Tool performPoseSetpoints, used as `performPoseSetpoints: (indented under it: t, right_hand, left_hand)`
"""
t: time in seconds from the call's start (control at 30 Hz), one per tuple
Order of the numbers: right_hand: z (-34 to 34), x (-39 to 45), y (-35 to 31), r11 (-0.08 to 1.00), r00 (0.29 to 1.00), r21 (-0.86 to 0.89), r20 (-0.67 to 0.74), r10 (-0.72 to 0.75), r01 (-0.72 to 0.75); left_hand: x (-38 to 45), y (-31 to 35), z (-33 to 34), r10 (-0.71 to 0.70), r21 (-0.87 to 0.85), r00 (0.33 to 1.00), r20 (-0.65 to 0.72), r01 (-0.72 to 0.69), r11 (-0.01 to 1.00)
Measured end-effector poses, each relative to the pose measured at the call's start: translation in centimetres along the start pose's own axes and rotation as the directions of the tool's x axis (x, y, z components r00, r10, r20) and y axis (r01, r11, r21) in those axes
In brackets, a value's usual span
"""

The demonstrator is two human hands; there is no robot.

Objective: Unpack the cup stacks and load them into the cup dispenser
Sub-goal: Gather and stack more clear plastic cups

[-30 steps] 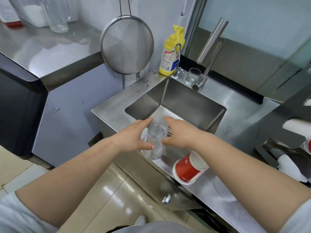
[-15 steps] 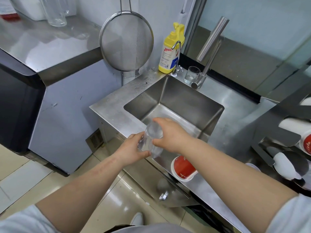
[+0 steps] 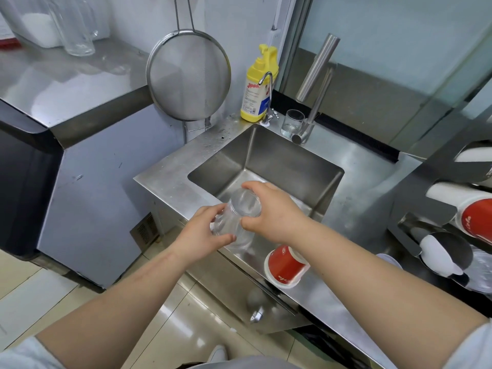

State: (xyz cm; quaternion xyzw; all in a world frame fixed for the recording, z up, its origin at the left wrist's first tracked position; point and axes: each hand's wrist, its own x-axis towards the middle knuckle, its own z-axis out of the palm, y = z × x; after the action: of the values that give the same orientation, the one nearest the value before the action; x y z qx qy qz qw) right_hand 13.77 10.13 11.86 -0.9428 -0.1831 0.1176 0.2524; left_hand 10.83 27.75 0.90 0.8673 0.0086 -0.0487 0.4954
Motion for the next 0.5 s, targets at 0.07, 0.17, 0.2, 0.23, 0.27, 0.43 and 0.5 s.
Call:
performPoseSetpoints:
  t: [0.07, 0.17, 0.2, 0.23, 0.27, 0.43, 0.5]
  right_hand:
    - [-1.0, -0.4, 0.0, 1.000, 0.999, -0.001, -0.040, -0.009, 0.009]
    - [-2.9, -1.4, 0.0, 0.999, 0.993, 0.039, -0.112, -0.024, 0.029]
    - [-3.5, -1.8, 0.0, 0.998, 0.990, 0.058, -0.136, -0.023, 0.031]
    - [-4.1, -2.2, 0.1, 0.997, 0.987, 0.075, -0.161, -0.018, 0.031]
    - [-4.8, -2.7, 0.2, 0.996, 0.982, 0.086, -0.190, -0.015, 0.032]
    - [-8.5, -5.6, 1.2, 0.997, 0.944, 0.065, -0.330, -0.026, 0.050]
    - [-10.1, -6.8, 1.7, 0.998, 0.924, 0.051, -0.383, -0.024, 0.047]
  left_hand:
    - [0.4, 1.0, -0.3, 0.026, 0.020, 1.000, -0.011, -0.026, 0.999]
    - [1.0, 2.9, -0.5, 0.096, 0.017, 0.995, -0.037, -0.096, 0.995]
    - [1.2, 3.6, -0.5, 0.126, 0.011, 0.991, -0.048, -0.125, 0.992]
    - [1.4, 4.3, -0.5, 0.158, 0.011, 0.986, -0.059, -0.157, 0.988]
    - [1.6, 5.1, -0.4, 0.193, 0.019, 0.979, -0.070, -0.192, 0.981]
    - [2.9, 9.8, 0.5, 0.339, 0.097, 0.937, -0.086, -0.331, 0.939]
    - [3.1, 12.1, 1.0, 0.371, 0.102, 0.925, -0.079, -0.362, 0.926]
